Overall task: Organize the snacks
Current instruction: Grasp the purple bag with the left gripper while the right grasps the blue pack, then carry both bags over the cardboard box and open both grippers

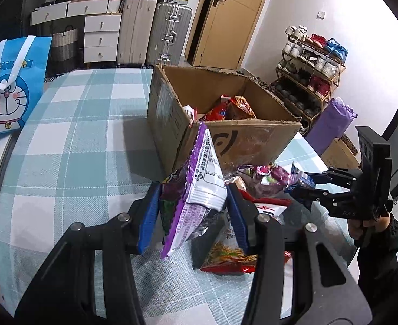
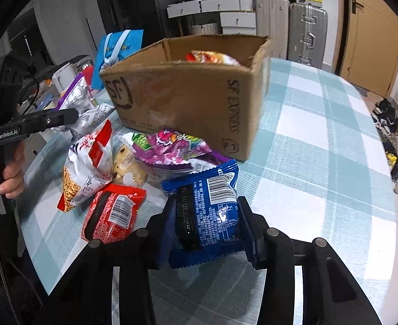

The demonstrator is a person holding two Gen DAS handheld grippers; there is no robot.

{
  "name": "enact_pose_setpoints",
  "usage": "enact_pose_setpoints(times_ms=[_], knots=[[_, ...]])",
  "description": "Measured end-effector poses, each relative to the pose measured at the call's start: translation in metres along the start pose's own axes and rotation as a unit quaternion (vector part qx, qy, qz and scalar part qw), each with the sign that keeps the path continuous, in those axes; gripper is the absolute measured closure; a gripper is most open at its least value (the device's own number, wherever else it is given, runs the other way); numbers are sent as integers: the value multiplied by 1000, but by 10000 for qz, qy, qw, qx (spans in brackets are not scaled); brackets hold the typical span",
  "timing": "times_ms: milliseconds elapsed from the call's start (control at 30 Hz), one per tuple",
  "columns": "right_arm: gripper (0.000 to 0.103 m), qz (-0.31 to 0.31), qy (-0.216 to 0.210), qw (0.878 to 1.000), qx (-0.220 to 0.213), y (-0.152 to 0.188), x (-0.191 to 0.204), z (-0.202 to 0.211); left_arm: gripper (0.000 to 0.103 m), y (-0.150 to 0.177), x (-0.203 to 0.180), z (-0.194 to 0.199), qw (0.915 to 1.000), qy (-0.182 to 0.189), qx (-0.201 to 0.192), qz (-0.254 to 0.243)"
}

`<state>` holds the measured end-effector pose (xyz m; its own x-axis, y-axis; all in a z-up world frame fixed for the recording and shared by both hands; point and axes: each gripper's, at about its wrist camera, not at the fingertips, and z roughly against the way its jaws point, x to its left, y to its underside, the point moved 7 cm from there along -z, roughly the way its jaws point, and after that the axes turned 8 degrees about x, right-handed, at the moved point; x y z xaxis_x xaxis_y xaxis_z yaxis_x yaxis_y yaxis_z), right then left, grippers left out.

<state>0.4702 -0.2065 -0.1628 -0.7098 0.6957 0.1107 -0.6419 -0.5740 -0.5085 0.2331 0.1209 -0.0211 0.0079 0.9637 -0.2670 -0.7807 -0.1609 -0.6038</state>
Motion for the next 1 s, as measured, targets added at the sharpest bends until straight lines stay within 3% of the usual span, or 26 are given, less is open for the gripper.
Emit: enact_pose_setpoints(times_ms=[1000], knots=[[59,-340,-125,9911,-1284,-23,-1,86,58,-19,-24,65,9971,-7,-767,-19]])
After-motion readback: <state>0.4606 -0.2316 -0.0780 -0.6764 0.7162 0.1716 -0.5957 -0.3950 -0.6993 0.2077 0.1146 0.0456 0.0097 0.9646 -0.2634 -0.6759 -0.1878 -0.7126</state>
